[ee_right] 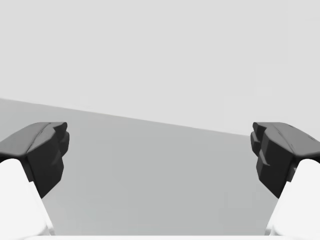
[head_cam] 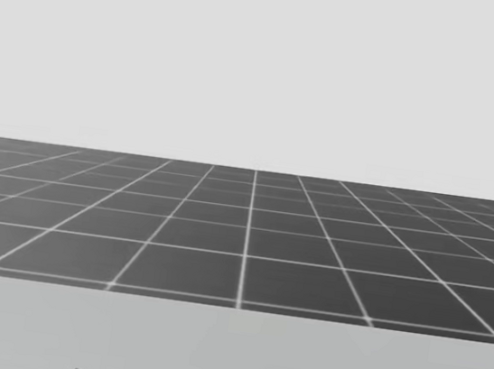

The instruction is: Find the red cube and pick it up.

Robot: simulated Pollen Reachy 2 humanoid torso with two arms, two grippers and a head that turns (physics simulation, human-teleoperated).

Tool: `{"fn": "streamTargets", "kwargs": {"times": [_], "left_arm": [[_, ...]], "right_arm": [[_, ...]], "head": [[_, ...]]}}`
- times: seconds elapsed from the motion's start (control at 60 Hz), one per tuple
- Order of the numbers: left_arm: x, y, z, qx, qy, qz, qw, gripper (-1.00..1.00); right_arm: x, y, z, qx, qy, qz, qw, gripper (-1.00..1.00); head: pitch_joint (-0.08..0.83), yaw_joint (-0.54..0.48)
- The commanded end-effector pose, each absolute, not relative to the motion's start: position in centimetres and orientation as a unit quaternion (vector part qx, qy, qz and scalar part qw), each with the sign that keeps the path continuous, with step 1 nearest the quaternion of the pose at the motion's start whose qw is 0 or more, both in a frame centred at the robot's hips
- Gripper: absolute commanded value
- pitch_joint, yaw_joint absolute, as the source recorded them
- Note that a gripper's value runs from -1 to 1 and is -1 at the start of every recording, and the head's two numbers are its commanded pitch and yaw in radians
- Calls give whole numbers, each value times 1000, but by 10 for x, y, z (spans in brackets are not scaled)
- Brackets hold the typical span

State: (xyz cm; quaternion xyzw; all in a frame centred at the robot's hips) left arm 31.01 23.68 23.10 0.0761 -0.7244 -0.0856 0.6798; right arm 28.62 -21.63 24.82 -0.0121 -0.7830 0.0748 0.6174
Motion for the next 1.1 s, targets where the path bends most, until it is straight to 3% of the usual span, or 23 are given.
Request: {"fn": "streamTargets", "kwargs": {"times": [0.017, 0.217, 0.533, 0.717, 1.1], "left_arm": [[310, 237, 231, 78, -724, -86, 680, -1000], [310, 237, 230, 78, -724, -86, 680, -1000], [310, 238, 230, 82, -724, -91, 679, -1000], [311, 238, 229, 85, -724, -96, 678, -1000], [312, 236, 230, 80, -725, -100, 677, -1000]], "right_arm": [[284, -215, 247, -14, -790, 54, 610, -1000], [286, -216, 248, -4, -777, 73, 625, -1000], [288, -218, 249, -8, -777, 71, 626, -1000], [289, -220, 250, -7, -776, 72, 626, -1000], [289, -220, 249, -13, -777, 79, 624, -1000]], "head": [[15, 16], [98, 3], [412, -13], [514, -39], [702, -319]]}}
